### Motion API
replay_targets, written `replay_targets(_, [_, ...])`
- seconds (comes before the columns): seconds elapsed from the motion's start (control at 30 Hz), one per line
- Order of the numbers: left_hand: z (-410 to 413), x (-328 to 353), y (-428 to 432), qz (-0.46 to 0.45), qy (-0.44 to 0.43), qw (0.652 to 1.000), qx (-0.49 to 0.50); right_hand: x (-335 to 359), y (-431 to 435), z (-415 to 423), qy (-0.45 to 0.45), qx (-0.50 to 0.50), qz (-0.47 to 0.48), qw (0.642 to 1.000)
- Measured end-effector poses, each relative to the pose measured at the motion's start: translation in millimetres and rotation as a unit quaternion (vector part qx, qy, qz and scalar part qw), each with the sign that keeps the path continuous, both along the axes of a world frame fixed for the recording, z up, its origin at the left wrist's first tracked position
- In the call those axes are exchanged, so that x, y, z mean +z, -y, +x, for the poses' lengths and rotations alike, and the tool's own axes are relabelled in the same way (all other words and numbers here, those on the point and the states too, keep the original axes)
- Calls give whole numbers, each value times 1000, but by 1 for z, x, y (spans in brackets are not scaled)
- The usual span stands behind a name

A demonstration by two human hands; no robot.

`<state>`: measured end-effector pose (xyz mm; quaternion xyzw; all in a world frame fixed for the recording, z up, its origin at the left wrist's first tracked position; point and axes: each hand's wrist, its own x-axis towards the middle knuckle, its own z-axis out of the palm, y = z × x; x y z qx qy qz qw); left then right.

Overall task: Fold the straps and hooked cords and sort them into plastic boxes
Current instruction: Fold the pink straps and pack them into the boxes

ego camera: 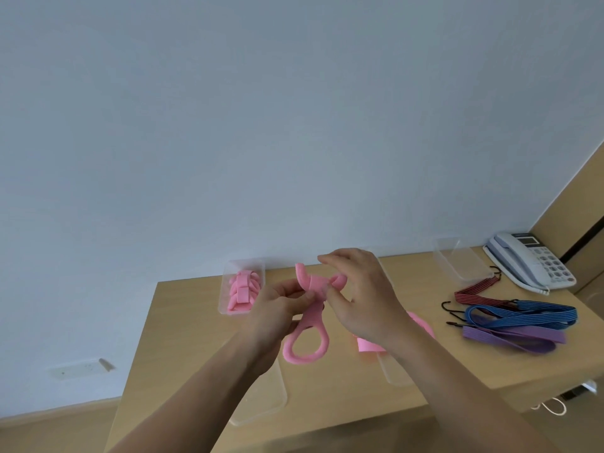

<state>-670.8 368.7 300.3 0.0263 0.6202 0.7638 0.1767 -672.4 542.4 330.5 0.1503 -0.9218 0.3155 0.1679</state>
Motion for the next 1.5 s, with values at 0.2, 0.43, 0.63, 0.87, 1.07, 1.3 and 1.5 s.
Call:
replay_targets(0.2, [4,-7,15,26,16,999,-15,2,11,1,109,70,60,990])
replay_targets(0.43, [10,-17,26,-1,64,994,-92,5,17,12,99,31,-20,994])
replay_targets(0.63, [13,-20,17,47,79,990,-111,-14,16,17,31,-15,23,999])
replay_targets(0.87, [2,-19,4,162,145,971,-97,-29,7,6,-54,28,49,997])
replay_targets(1.07, [-14,-20,-26,188,183,962,-73,-37,-24,-4,-52,81,16,995])
replay_targets(1.3, [-34,-29,-70,146,214,964,-49,-47,-71,-25,20,93,56,994])
replay_targets(1.5, [-56,-35,-100,136,273,951,44,-66,-105,-34,26,131,-22,991])
